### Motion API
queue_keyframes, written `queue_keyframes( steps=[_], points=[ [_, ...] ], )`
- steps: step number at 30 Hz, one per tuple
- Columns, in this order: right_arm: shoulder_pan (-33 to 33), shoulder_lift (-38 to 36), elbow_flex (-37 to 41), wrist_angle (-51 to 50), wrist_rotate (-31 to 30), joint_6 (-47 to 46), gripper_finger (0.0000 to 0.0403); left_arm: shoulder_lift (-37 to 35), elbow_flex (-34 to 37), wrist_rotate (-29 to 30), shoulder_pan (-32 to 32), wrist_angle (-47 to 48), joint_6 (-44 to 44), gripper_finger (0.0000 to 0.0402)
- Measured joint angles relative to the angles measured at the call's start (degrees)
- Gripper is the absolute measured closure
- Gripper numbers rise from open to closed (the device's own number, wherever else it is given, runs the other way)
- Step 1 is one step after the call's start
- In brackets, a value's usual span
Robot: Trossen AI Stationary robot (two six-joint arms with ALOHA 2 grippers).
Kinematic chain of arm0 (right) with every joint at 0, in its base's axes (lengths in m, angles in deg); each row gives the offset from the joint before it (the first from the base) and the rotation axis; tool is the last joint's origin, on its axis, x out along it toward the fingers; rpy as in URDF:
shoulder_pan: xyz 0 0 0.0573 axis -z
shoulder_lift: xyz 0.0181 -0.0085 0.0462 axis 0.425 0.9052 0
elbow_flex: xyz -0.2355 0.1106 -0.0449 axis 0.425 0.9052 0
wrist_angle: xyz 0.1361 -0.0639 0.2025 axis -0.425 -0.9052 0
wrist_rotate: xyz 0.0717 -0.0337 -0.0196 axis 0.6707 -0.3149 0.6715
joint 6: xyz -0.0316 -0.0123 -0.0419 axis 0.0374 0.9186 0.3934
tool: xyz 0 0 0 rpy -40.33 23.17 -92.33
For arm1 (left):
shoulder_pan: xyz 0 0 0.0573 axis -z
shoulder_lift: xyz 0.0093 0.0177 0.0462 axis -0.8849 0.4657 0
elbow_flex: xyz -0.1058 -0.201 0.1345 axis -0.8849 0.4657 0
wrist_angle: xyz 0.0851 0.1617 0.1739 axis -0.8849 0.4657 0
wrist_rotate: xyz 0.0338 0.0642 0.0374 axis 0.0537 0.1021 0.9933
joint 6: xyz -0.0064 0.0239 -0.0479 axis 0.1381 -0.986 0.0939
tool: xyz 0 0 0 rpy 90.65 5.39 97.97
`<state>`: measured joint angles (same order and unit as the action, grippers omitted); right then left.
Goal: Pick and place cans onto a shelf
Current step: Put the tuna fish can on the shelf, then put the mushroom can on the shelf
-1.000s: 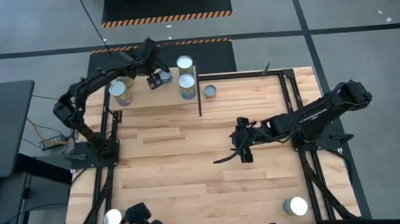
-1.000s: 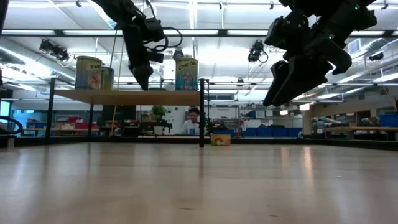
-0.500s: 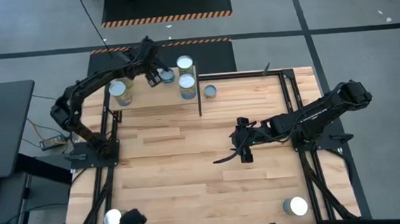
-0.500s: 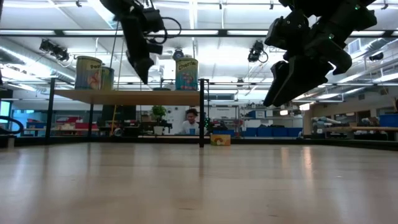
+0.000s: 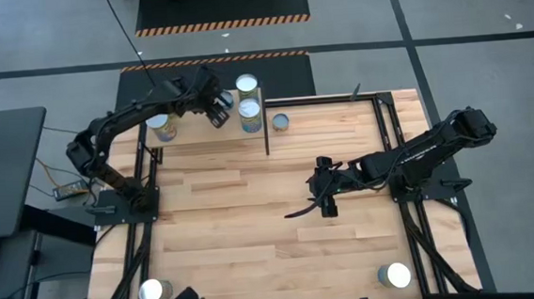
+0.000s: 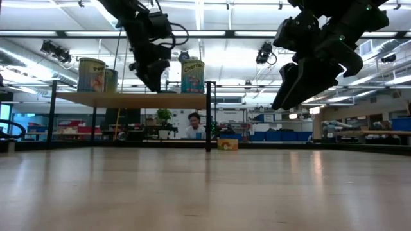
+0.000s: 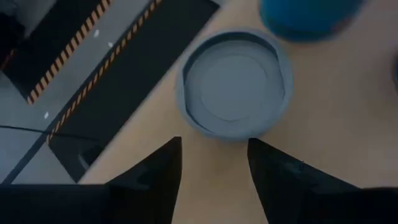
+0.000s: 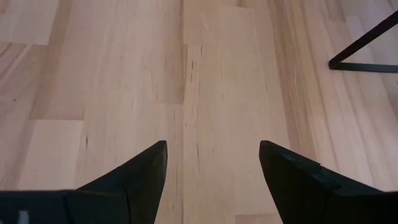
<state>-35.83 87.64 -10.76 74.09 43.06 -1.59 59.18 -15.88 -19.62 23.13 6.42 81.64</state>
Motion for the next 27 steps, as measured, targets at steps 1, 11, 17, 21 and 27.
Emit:
queue_keyframes(
  steps=[1, 11, 17, 21, 27],
  points=[
    [0.0, 0.0, 0.0, 0.02, 0.0, -0.01, 0.014, 0.11, 0.0, 0.04, -0.07, -1.37, -0.02, 0.0216],
    [0.0, 0.0, 0.0, 0.05, 0.0, -0.86, 0.014, 0.07, -0.03, 3.3, -0.08, -3.48, -2.87, 0.0221],
    [3.07, 0.0, -2.02, -0.41, -5.46, -0.42, 0.0145, -5.54, -1.31, 3.16, 2.31, 1.94, -1.17, 0.0221],
    [9.32, 0.0, -3.54, -0.01, -6.09, 9.68, 0.0149, -11.98, -0.74, -1.09, 6.09, 2.05, 2.05, 0.0221],
    [22.57, 0.15, -0.73, 7.95, 4.3, 21.39, 0.0158, -20.41, 2.6, -4.0, 14.58, 0.64, 5.18, 0.0221]
  ],
)
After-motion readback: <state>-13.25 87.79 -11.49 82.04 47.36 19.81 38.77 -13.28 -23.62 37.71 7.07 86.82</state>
